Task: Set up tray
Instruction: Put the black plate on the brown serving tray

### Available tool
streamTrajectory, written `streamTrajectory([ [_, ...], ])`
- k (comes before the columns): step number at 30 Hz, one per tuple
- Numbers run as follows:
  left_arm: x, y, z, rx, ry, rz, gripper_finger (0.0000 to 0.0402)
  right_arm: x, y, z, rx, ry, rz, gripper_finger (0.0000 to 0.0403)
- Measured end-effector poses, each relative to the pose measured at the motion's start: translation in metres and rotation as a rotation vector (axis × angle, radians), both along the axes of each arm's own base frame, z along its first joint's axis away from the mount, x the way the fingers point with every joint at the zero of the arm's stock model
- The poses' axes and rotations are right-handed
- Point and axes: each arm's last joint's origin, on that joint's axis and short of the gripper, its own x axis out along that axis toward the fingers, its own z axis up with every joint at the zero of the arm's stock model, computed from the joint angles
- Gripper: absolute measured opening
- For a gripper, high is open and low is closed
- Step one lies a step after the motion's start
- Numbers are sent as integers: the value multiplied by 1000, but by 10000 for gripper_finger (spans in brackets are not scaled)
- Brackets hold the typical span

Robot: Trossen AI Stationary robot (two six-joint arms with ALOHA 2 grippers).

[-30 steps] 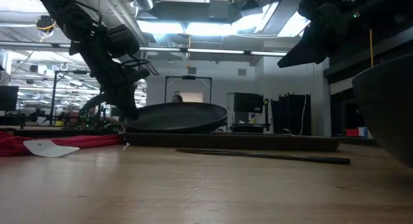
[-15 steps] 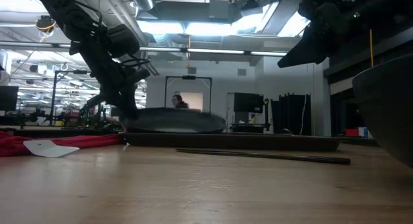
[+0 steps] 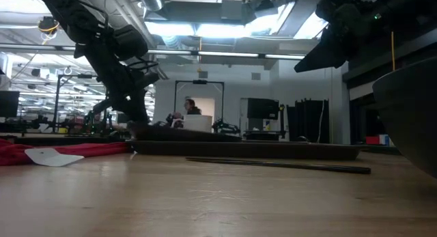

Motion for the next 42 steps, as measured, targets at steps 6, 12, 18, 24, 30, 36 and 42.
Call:
streamTrajectory([
  [6,3,3,4,65,-26,4,52,0,0,0,0,0,0,7],
  [12,4,3,4,58,-40,-33,56,0,0,0,4,-1,-3,7],
  [18,5,1,4,33,-61,-100,57,-1,0,-1,20,2,-12,7],
  [24,4,1,4,43,-43,-94,57,-1,0,-1,21,1,-12,7],
  [30,3,1,3,67,1,-120,57,-1,0,-1,23,1,-14,7],
  [36,-1,-2,0,76,76,-187,51,-1,0,-1,23,5,-14,7],
  [42,-4,-4,9,130,71,-209,32,-1,0,-2,48,2,-29,7],
])
